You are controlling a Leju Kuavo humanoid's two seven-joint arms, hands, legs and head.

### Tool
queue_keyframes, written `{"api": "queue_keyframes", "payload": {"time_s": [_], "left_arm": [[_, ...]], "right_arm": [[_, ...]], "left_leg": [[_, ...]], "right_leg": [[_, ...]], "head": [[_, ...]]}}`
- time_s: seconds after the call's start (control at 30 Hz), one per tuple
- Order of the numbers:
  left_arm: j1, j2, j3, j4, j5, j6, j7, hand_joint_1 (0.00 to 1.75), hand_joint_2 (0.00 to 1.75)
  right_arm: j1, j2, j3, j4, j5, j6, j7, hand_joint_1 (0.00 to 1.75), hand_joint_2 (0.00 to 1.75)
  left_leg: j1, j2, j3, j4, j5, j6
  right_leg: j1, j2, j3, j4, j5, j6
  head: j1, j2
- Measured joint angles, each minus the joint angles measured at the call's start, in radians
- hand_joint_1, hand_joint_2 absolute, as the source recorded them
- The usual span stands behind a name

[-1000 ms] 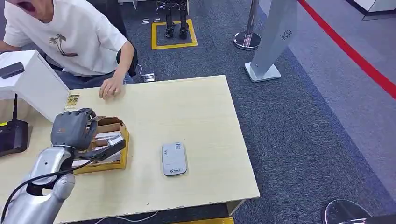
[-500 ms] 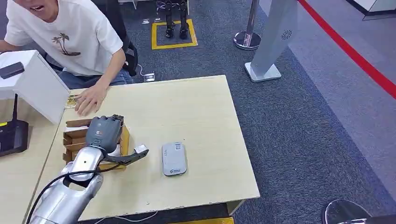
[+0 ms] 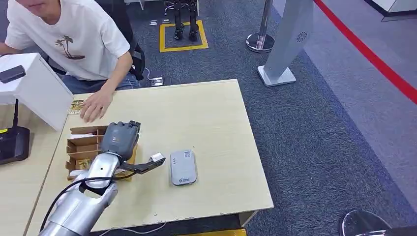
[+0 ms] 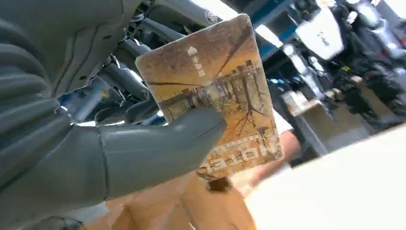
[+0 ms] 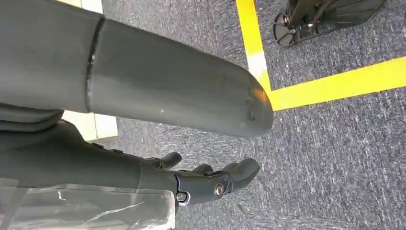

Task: Pass the card to the sensor for recognition and then transmit it.

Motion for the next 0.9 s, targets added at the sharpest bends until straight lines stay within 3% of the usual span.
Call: {"api": "queue_keyframes", "payload": {"time_s": [0.9], "left_arm": [[-0.017,-0.024,-0.017,0.046,-0.010,0.004,-0.002,1.75,1.75]], "right_arm": [[0.001,0.000,0.040,-0.004,0.004,0.006,0.028,0.00,1.75]], "left_leg": [[0.000,0.000,0.000,0.000,0.000,0.000]], "right_leg": [[0.000,0.000,0.000,0.000,0.000,0.000]], "head": [[0.000,0.000]]}}
